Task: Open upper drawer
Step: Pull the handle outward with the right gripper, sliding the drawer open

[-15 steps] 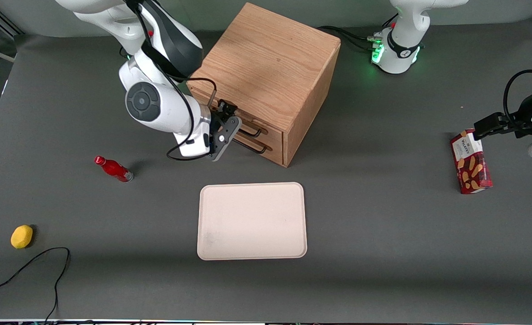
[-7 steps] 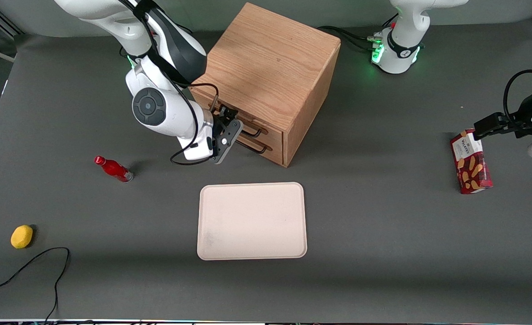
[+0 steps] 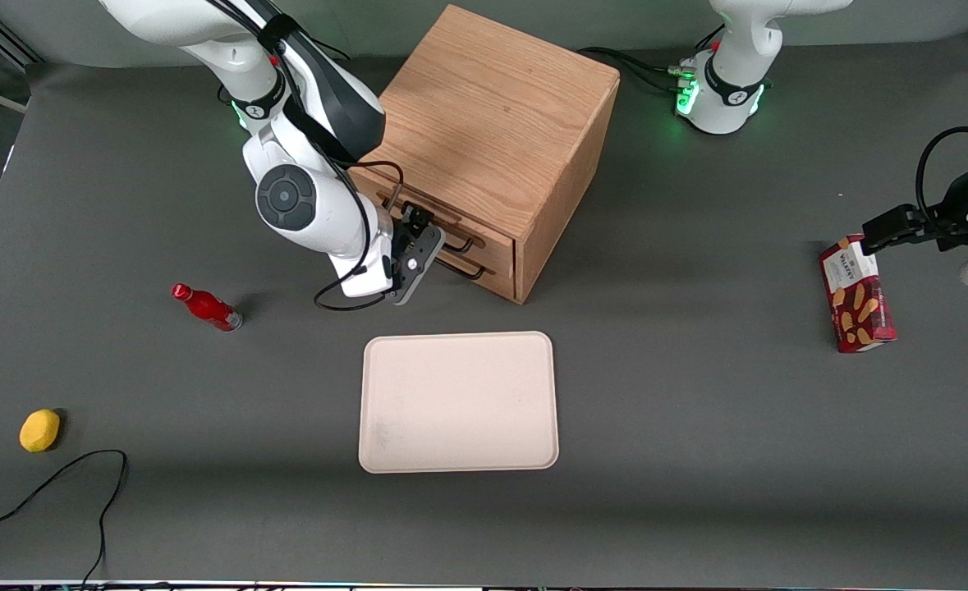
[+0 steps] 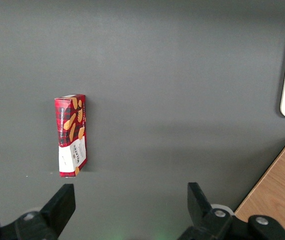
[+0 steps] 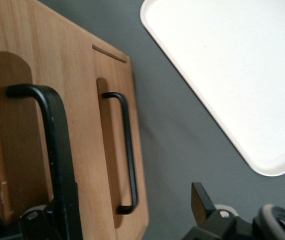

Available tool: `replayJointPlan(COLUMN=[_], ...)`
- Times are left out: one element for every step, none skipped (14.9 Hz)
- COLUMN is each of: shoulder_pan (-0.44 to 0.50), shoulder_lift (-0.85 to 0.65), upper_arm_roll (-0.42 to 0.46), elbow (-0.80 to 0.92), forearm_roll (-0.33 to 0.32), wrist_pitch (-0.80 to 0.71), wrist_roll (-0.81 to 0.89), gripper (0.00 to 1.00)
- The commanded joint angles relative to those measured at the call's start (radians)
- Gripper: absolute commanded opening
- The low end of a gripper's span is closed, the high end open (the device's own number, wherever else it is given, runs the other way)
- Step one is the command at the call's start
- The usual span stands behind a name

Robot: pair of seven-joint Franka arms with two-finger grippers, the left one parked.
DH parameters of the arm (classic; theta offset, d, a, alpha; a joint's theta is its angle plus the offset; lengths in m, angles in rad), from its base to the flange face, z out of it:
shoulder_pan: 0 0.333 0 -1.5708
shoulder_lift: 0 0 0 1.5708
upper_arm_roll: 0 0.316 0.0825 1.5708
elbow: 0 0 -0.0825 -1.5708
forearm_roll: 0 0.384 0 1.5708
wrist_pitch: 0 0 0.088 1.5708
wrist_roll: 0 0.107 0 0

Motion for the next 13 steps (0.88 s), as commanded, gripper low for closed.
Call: replayJointPlan(shoulder_pan=[0.002, 0.002, 0.002, 0.002, 0.002, 0.002, 0.001, 0.001, -0.001, -0.002, -0.002, -0.004, -0.004], shoulder_lift=[0.016, 0.016, 0.019, 0.022, 0.022, 0.024, 0.024, 0.024, 0.024, 0.024, 0.024, 0.024, 0.024], upper_arm_roll=[-0.038, -0.047, -0.065, -0.083, -0.102, -0.120, -0.139, -0.154, -0.163, -0.176, -0.192, -0.203, -0.211], elbow=[0.011, 0.021, 0.028, 0.039, 0.048, 0.050, 0.054, 0.060, 0.060, 0.062, 0.062, 0.065, 0.073], forearm_roll=[-0.048, -0.048, -0.047, -0.047, -0.047, -0.045, -0.045, -0.045, -0.044, -0.044, -0.041, -0.039, -0.039], wrist_pitch=[0.040, 0.047, 0.049, 0.049, 0.049, 0.050, 0.056, 0.076, 0.098, 0.113, 0.127, 0.142, 0.158], wrist_roll=[-0.023, -0.030, -0.042, -0.047, -0.056, -0.065, -0.075, -0.088, -0.099, -0.108, -0.116, -0.119, -0.119], gripper=[1.00, 1.00, 1.00, 1.00, 1.00, 1.00, 1.00, 1.00, 1.00, 1.00, 1.00, 1.00, 1.00])
